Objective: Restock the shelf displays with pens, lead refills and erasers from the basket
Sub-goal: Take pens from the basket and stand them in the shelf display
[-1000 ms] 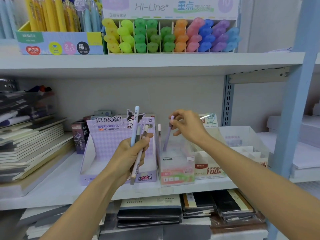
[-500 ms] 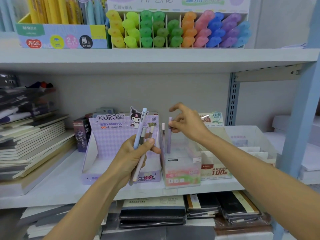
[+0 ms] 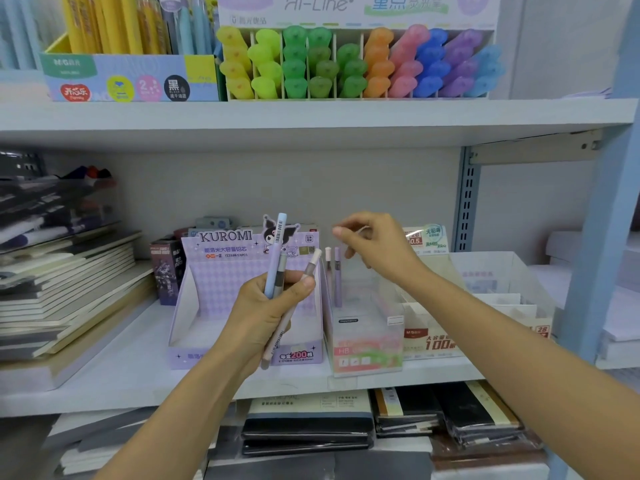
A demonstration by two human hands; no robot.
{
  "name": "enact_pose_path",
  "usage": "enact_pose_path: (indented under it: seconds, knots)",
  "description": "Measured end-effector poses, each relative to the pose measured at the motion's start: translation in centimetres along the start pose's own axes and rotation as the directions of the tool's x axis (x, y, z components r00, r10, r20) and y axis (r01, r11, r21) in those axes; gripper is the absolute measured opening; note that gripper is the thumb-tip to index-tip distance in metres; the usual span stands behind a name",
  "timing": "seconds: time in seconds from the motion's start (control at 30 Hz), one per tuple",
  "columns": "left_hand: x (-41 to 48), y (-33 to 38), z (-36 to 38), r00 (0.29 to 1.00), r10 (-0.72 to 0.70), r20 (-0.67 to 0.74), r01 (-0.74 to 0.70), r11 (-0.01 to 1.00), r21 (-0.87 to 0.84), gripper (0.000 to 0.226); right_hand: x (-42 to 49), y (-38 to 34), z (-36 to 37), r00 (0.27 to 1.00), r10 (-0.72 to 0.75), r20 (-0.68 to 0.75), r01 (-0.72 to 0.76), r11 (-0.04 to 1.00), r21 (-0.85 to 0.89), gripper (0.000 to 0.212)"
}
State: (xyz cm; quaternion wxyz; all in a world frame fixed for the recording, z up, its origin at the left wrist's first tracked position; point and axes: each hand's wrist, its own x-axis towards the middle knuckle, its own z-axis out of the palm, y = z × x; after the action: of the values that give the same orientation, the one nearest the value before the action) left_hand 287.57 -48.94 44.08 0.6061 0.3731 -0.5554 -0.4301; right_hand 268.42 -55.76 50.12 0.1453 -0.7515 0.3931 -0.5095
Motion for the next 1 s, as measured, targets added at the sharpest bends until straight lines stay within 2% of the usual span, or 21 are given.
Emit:
enact_pose_path:
  seconds: [0.07, 0.13, 0.17, 0.3, 0.43, 0.53, 0.63, 0.7, 0.77, 0.9, 1.0]
  knots:
    - [-0.1, 0.0, 0.4, 1.0, 0.009, -0.006, -0.009, 1.0, 0.015, 0.036, -1.0, -1.0, -0.5, 0.988, 0.078, 0.131, -0.11, 0.959, 0.26, 0.018]
    - [0.0, 0.0, 1.0, 1.0, 0.028, -0.008, -0.027, 0.999, 0.037, 0.037, -2.2, -1.6, -0.3, 0.956, 0.123, 0.266, -0.207, 0.927, 0.313, 0.026]
    - [0.0, 0.0, 1.4, 0.999, 0.037, -0.005, -0.037, 0.998, 0.048, 0.037, -2.7, -1.8, 0.0, 0.949, 0.127, 0.288, -0.22, 0.922, 0.319, 0.027]
    - [-0.2, 0.0, 2.2, 1.0, 0.015, 0.013, -0.015, 1.0, 0.017, 0.044, -3.3, -1.8, -0.2, 0.952, 0.113, 0.283, -0.24, 0.851, 0.467, 0.005]
    - [-0.2, 0.2, 2.2, 0.996, -0.072, 0.044, 0.073, 0.997, -0.01, 0.047, -3.2, -1.6, -1.8, 0.957, 0.137, 0.257, -0.264, 0.779, 0.569, 0.017]
    - [0.0, 0.3, 2.5, 0.992, -0.106, 0.063, 0.111, 0.99, -0.09, 0.03, -3.0, -1.6, -2.8, 0.968, 0.126, 0.217, -0.23, 0.794, 0.563, 0.024]
    - [0.2, 0.7, 2.5, 0.989, -0.124, 0.083, 0.137, 0.977, -0.162, 0.027, -2.0, -1.7, -4.6, 0.986, 0.15, 0.074, -0.166, 0.824, 0.541, 0.026]
    - [0.2, 0.7, 2.4, 0.989, -0.116, 0.096, 0.128, 0.982, -0.14, 0.026, -1.0, -1.5, -6.1, 0.982, 0.175, -0.076, -0.123, 0.885, 0.448, 0.026]
    - [0.2, 0.6, 2.4, 0.988, -0.109, 0.107, 0.12, 0.987, -0.104, 0.027, -0.1, -1.1, -7.1, 0.975, 0.166, -0.15, -0.109, 0.938, 0.328, 0.025]
    - [-0.1, 0.5, 2.3, 0.982, -0.091, 0.166, 0.103, 0.992, -0.068, 0.03, 0.0, 0.1, -5.6, 0.986, 0.149, -0.078, -0.141, 0.984, 0.108, 0.018]
    - [-0.4, 0.4, 2.3, 0.979, -0.064, 0.196, 0.071, 0.997, -0.03, 0.036, -0.3, 1.2, -3.4, 0.994, 0.095, -0.052, -0.094, 0.995, 0.009, 0.015]
